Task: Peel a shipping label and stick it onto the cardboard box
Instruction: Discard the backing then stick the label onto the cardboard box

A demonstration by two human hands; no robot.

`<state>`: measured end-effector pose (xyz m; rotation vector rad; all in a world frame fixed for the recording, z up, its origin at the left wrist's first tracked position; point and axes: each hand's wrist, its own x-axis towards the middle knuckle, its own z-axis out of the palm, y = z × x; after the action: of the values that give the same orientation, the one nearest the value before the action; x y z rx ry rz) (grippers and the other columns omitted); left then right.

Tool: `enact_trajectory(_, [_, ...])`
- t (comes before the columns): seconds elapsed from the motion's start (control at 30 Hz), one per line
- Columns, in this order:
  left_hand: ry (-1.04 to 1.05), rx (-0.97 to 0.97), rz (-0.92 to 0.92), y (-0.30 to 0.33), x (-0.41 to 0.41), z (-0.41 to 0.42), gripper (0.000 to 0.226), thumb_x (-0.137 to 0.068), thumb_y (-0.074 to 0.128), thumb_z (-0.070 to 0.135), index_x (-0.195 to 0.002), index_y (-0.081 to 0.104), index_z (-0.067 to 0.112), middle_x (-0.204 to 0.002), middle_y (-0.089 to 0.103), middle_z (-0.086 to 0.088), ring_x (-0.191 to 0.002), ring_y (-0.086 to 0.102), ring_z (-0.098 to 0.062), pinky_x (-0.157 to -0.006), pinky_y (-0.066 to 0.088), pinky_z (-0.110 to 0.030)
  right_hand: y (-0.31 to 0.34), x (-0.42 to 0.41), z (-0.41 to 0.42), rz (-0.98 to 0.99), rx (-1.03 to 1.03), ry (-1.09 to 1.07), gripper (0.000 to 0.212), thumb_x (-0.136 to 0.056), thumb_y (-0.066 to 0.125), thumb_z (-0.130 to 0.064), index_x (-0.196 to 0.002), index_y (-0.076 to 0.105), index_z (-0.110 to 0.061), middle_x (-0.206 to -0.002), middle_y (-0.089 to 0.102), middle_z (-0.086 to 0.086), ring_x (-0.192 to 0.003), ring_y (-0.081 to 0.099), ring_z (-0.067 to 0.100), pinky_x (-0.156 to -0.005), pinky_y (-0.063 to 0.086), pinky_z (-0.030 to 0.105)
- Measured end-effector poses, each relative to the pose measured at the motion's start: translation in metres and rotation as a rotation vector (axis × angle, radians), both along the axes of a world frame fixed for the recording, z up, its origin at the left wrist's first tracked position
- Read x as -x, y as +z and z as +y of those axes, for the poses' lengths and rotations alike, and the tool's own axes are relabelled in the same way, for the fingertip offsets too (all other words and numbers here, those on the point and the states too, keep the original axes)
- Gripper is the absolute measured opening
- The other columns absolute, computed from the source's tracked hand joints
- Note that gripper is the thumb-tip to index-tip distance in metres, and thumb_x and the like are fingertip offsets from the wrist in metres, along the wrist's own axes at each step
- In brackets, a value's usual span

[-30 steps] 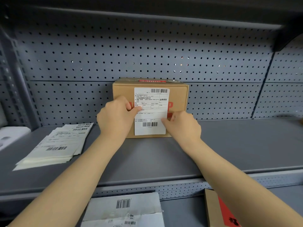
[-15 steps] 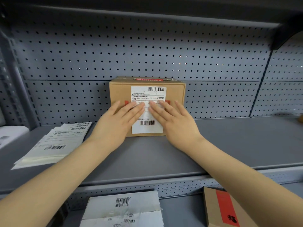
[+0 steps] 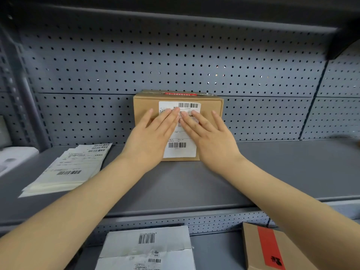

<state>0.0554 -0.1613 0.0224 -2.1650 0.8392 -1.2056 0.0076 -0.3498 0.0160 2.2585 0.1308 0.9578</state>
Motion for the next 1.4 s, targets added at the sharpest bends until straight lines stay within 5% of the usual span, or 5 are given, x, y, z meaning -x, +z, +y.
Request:
enact_trajectory(0.23, [0.022, 0.109, 0.010, -0.009, -0.011, 0.038, 0.069, -0.088, 0.018, 0.015, -0.147, -0.017, 0.010, -0.157, -0.014, -0.002, -0.146, 0.001, -0.015, -0.113, 0.001, -0.042, -0.006, 0.007, -0.026, -0.034, -0.053, -0.045, 0.071, -0.078, 0.027, -0.006, -0.149, 0.025, -0.018, -0.156, 0.028, -0.004, -0.143, 0.028, 0.019, -0.113, -0.005, 0.049])
enact_trajectory(0.83, [-0.022, 0.215, 0.051, -0.012, -0.019, 0.038, 0.060, -0.094, 0.026, 0.024, -0.150, 0.010, 0.010, -0.159, 0.012, -0.003, -0.143, 0.012, -0.015, -0.112, 0.013, -0.046, -0.004, 0.004, -0.030, -0.126, -0.157, 0.036, 0.068, -0.079, 0.040, -0.009, -0.146, 0.033, -0.015, -0.153, 0.034, -0.001, -0.139, 0.037, 0.020, -0.114, 0.007, 0.051])
enact_trajectory(1.13, [-0.141, -0.280, 0.044, -0.010, -0.004, 0.028, 0.055, -0.093, 0.039, 0.039, -0.143, 0.036, 0.017, -0.155, 0.023, -0.005, -0.140, 0.031, -0.023, -0.111, 0.012, -0.051, -0.010, 0.004, -0.018, 0.156, 0.212, 0.271, 0.048, -0.089, 0.043, -0.043, -0.131, 0.055, -0.022, -0.141, 0.053, 0.000, -0.132, 0.045, 0.022, -0.112, 0.015, 0.055])
enact_trajectory(1.27, [0.001, -0.285, 0.177, -0.015, -0.015, 0.039, 0.059, -0.099, 0.020, 0.047, -0.147, -0.010, 0.029, -0.146, -0.031, 0.004, -0.140, -0.019, -0.015, -0.110, -0.013, -0.053, -0.010, -0.001, -0.033, 0.249, 0.210, 0.156, 0.053, -0.091, 0.033, -0.050, -0.138, 0.046, -0.029, -0.149, 0.042, -0.006, -0.136, 0.042, 0.019, -0.110, 0.014, 0.059])
enact_trajectory(1.4, [0.033, -0.236, 0.181, -0.021, -0.013, 0.052, 0.061, -0.098, 0.015, 0.050, -0.141, -0.021, 0.030, -0.148, -0.032, 0.006, -0.135, -0.027, -0.015, -0.106, -0.018, -0.053, -0.012, 0.013, -0.056, 0.261, 0.183, 0.099, 0.052, -0.091, 0.034, -0.048, -0.139, 0.044, -0.033, -0.151, 0.037, -0.010, -0.138, 0.038, 0.018, -0.112, 0.011, 0.059])
